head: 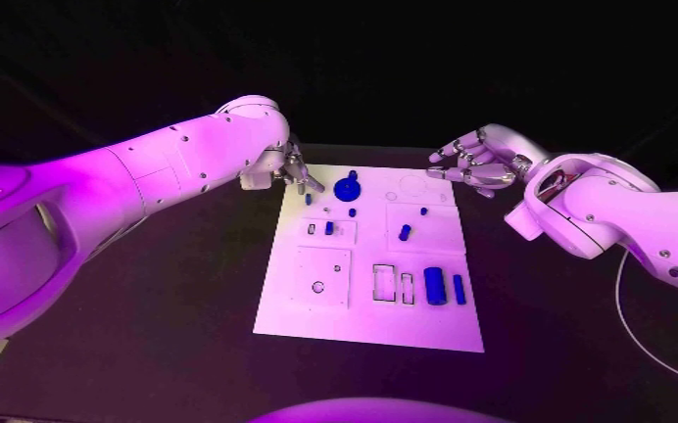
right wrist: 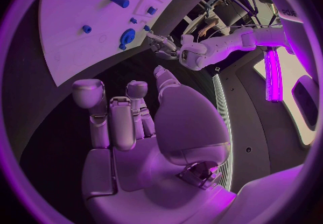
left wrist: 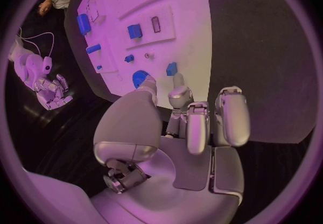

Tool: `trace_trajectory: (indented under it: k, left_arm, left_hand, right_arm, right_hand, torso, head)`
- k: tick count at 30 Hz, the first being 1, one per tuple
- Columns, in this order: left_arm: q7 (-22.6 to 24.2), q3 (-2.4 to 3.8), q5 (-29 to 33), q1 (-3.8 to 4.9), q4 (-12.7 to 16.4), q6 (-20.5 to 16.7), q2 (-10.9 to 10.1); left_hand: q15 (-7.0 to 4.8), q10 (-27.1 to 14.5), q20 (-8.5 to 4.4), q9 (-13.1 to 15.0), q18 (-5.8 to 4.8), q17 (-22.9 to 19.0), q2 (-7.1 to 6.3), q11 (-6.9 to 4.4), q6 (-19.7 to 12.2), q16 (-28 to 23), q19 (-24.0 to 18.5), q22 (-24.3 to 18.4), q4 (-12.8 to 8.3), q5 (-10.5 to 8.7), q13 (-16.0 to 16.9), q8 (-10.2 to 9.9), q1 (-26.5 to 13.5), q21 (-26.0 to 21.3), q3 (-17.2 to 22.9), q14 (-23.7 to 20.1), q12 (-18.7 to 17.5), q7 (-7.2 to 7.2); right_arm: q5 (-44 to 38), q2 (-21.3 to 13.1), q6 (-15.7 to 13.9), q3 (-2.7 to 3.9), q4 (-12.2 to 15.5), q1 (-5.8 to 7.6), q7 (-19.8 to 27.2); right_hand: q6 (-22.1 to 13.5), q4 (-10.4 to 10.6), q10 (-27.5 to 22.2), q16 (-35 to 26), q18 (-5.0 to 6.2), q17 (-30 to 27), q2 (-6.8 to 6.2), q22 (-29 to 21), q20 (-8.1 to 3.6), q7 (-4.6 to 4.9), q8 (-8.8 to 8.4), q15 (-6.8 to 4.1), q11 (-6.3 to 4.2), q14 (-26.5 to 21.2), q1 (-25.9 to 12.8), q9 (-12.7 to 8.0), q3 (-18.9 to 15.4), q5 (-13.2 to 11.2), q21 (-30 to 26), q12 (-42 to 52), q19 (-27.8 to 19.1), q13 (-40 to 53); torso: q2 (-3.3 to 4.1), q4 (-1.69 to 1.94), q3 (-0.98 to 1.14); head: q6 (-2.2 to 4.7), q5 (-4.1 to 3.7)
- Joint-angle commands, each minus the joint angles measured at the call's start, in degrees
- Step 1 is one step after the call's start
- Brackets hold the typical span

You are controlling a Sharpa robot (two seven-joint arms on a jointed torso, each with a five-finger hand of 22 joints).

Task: Assemble the parts on the task board

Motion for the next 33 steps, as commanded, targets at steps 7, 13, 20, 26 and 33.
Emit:
trace_trajectory:
  k: [7,13,20,26,33]
  left_arm:
    - [0.5,-0.03,-0.4,-0.42,-0.6,2.4,0.6]
    - [0.6,-0.03,-0.4,-0.47,-1.0,2.5,0.7]
    - [1.1,-0.04,-0.4,-0.49,-1.1,1.6,0.7]
    - [1.9,-0.03,-0.4,-0.49,-1.2,0.8,0.8]
    - [2.7,-0.05,0.2,-0.61,-1.7,1.2,1.2]
  left_hand:
    - [-0.03,0.3,0.03,-0.2,-0.16,15.1,1.09,-0.29,0.5,0.1,0.5,1.0,-0.2,-0.10,0.0,0.5,2.0,0.4,-0.4,5.9,0.6,-0.20]
    - [-0.07,0.3,-0.02,-0.4,-0.17,15.1,2.64,-0.34,0.5,0.1,0.6,1.1,-0.7,-0.10,-0.1,0.6,4.6,0.4,0.2,5.9,0.6,-0.24]
    - [-0.08,0.2,-0.04,-0.5,-0.16,15.1,3.42,-0.35,0.5,0.1,0.6,1.1,-0.9,-0.10,-0.3,0.7,5.9,0.3,0.7,5.9,0.6,-0.24]
    - [-0.12,0.1,-0.06,-0.6,-0.11,15.1,4.16,-0.41,0.3,0.1,0.5,1.0,-1.4,-0.10,-0.5,0.8,7.6,0.1,1.5,5.9,0.5,-0.30]
    - [-0.23,-0.1,-0.15,-0.8,-0.08,15.1,4.50,-0.53,0.1,0.1,0.4,0.9,-2.8,-0.15,-0.8,0.8,10.4,0.0,2.9,5.9,0.2,-0.43]
  right_arm:
    - [-0.4,0.0,0.6,0.01,0.0,-0.03,0.1]
    - [-0.4,-0.1,0.6,0.01,0.1,-0.03,0.1]
    - [-0.4,-0.2,0.5,0.01,0.1,-0.03,0.0]
    - [-0.4,-0.2,0.6,0.01,0.1,-0.03,0.0]
    - [-0.4,-0.2,0.7,0.01,0.2,-0.03,-0.1]
  right_hand:
    - [-0.3,0.2,-0.5,-0.2,0.41,0.0,0.38,-0.1,0.05,0.04,0.36,-0.02,-0.03,2.8,0.6,-0.1,-0.4,0.4,-0.3,0.0,-0.2,-0.1]
    - [-0.3,0.2,-0.5,-0.2,0.41,0.0,0.38,-0.1,0.05,0.04,0.36,-0.02,-0.03,2.8,0.6,-0.1,-0.4,0.4,-0.3,0.0,-0.2,-0.1]
    - [-0.3,0.2,-0.5,-0.2,0.42,0.0,0.46,-0.1,0.05,0.04,0.38,-0.02,-0.03,2.8,0.6,-0.1,-0.4,0.4,-0.3,0.0,-0.2,-0.1]
    - [-0.3,0.2,-0.5,-0.2,0.42,0.0,0.46,-0.1,0.05,0.04,0.38,-0.02,-0.03,2.8,0.6,-0.1,-0.4,0.4,-0.3,0.0,-0.2,-0.1]
    - [-0.2,0.3,-0.5,-0.3,0.42,0.0,0.51,-0.1,0.05,0.04,0.39,-0.02,-0.03,2.8,0.6,-0.1,-0.4,0.5,-0.3,0.0,-0.2,-0.1]
  torso:
    - [-0.02,0.03,0.00]
    - [-0.03,0.07,-0.02]
    - [-0.06,-0.02,0.03]
    - [-0.01,0.00,0.03]
    - [-0.01,0.04,0.03]
  head:
    - [-0.13,-0.08]
    - [-0.22,-0.12]
    - [-0.24,-0.16]
    - [-0.33,-0.23]
    - [-0.52,-0.31]
